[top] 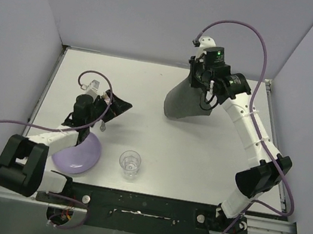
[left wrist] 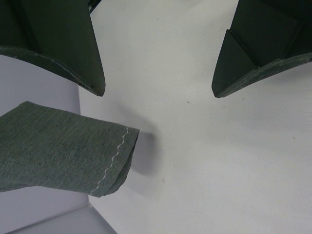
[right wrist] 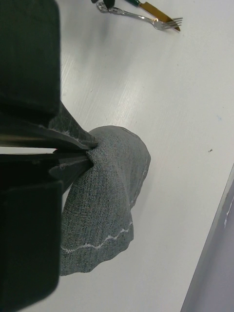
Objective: Set the dinner table for one person
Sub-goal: Flatten out the napkin at the center of the board.
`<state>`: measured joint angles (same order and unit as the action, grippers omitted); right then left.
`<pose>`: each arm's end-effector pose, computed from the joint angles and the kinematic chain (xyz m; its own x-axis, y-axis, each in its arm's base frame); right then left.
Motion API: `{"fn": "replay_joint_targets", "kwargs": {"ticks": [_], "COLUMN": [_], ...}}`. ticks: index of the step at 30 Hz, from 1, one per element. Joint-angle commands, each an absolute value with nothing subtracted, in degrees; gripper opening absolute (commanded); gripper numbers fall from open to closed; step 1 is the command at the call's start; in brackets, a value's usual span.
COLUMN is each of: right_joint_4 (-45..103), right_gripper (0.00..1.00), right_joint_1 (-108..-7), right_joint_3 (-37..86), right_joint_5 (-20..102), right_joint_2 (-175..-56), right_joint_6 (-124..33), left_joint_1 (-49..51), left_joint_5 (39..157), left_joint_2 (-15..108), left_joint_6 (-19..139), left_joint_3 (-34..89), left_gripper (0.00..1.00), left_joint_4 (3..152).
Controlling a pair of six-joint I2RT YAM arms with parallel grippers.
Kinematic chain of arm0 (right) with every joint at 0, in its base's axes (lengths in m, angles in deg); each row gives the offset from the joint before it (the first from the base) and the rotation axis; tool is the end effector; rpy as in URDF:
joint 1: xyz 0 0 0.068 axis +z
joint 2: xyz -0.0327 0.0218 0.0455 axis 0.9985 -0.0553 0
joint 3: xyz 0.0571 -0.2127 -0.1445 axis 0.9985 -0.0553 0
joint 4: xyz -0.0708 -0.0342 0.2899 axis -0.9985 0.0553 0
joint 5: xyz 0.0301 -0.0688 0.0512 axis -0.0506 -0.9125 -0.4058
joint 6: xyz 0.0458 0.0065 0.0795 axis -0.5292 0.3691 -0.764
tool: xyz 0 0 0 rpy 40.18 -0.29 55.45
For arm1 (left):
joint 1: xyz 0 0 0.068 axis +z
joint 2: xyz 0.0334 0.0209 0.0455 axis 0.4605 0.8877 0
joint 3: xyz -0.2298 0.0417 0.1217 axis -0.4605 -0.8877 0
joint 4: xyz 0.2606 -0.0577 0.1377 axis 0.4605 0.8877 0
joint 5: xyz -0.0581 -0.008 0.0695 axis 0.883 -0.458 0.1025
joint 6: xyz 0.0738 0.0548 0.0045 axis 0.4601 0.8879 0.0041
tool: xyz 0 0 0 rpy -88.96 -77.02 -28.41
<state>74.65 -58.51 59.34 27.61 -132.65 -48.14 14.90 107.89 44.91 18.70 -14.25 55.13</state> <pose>0.4014 0.2070 0.3976 -0.5524 -0.1089 -0.8265 -0.3121 0.9463 0.0839 0.3294 -0.0994 0.1582 -0.5797 -0.6430 -0.5006 0.0568 0.5809 -0.8120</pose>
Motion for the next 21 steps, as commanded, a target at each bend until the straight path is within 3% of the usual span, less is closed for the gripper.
{"fn": "replay_joint_targets", "kwargs": {"ticks": [1, 6, 10, 12, 16, 17, 21], "right_joint_4": [71.8, 73.2, 74.4, 75.1, 76.5, 75.9, 75.4], "right_gripper": [0.0, 0.0, 0.02, 0.2, 0.82, 0.88, 0.91], "right_joint_1": [-58.5, -58.1, -57.9, -57.8, -57.0, -56.8, -56.7], "right_joint_3": [60.0, 60.6, 60.6, 61.1, 61.9, 60.9, 59.4], "right_joint_5": [29.7, 32.9, 34.0, 36.6, 35.3, 34.6, 32.1], "right_joint_2": [-129.5, -134.1, -139.2, -142.1, -144.7, -143.8, -140.1], "right_joint_6": [-49.8, -50.9, -51.4, -51.2, -50.5, -50.4, -50.5], "left_joint_1": [14.5, 14.2, 14.2, 13.7, 12.1, 11.7, 9.0], "left_joint_5": [106.9, 111.9, 111.6, 110.9, 109.8, 110.0, 110.2], "left_joint_2": [53.7, 61.6, 59.7, 56.3, 52.0, 51.3, 50.9], "left_joint_6": [5.7, 1.9, 3.0, 5.4, 9.5, 9.7, 9.3], "left_joint_3": [-18.4, -16.4, -16.8, -15.7, -13.0, -12.4, -10.0], "left_gripper": [0.92, 0.91, 0.92, 0.93, 0.94, 0.95, 0.95], "left_joint_4": [27.2, 19.2, 20.7, 25.2, 32.7, 33.9, 37.0]}}
